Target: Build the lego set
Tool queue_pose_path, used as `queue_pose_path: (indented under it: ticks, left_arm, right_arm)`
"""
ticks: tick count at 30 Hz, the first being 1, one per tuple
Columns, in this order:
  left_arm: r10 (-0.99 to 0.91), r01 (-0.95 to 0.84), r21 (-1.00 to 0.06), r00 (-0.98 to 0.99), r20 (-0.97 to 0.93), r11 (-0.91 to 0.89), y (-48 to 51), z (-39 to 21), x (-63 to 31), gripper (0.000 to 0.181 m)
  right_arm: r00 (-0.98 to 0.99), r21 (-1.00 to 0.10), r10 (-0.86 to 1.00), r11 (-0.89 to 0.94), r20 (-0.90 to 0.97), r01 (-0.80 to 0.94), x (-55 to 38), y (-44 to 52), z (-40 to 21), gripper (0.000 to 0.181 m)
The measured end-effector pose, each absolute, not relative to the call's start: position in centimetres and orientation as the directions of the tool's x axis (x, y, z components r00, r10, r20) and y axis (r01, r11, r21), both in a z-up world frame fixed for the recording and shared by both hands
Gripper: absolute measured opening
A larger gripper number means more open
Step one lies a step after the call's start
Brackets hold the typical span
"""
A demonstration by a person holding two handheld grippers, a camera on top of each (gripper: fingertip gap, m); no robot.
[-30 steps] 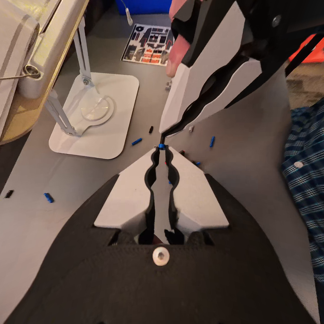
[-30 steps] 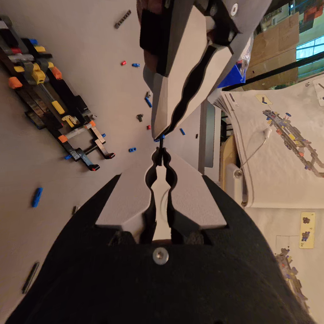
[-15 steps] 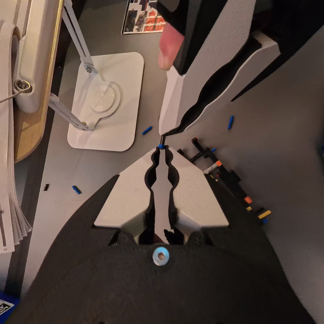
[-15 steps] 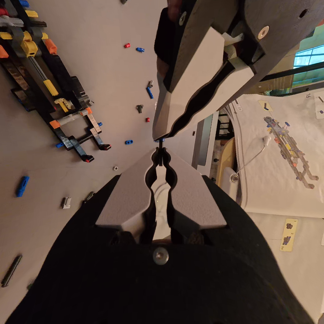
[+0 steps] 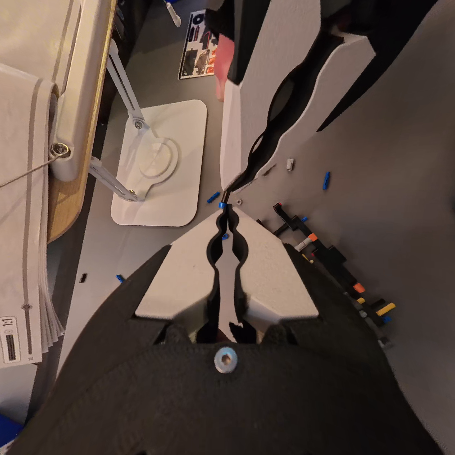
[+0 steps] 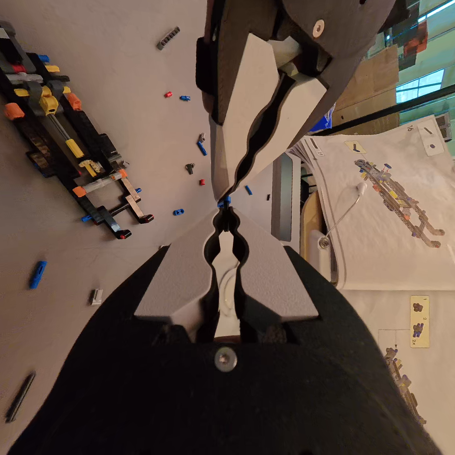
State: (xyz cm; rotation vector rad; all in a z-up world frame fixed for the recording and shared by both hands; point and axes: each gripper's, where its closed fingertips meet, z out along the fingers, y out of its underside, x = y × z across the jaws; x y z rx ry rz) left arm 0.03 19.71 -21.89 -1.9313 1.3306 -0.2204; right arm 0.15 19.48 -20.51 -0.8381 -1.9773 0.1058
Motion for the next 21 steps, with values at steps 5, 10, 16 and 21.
queue_pose_path:
  ticks: [5, 10, 16, 21]
  left_arm:
    - [-0.853, -0.769, -0.630, 0.395, -0.342, -0.104, 19.8, -21.9, 0.1, 0.000]
    - [-0.842, -0.816, -0.578, 0.334, -0.424, -0.032, 19.7, -21.6, 0.2, 0.000]
    - [-0.836, -0.839, -0.542, 0.273, -0.476, 0.035, 19.5, -21.3, 0.5, 0.000]
    - [-0.827, -0.833, -0.548, 0.250, -0.504, 0.082, 19.6, -20.7, 1.2, 0.000]
  right_arm:
    - [-0.314, -0.411, 0.606, 0.759, 0.731, 0.505, 0.3, 19.4, -20.5, 0.000]
    - [-0.321, -0.434, 0.615, 0.760, 0.720, 0.484, 0.4, 19.3, -20.2, 0.000]
    - [-0.327, -0.493, 0.642, 0.754, 0.694, 0.435, 0.6, 18.9, -19.8, 0.000]
    - [-0.336, -0.542, 0.660, 0.748, 0.672, 0.383, 0.5, 18.5, -19.6, 0.000]
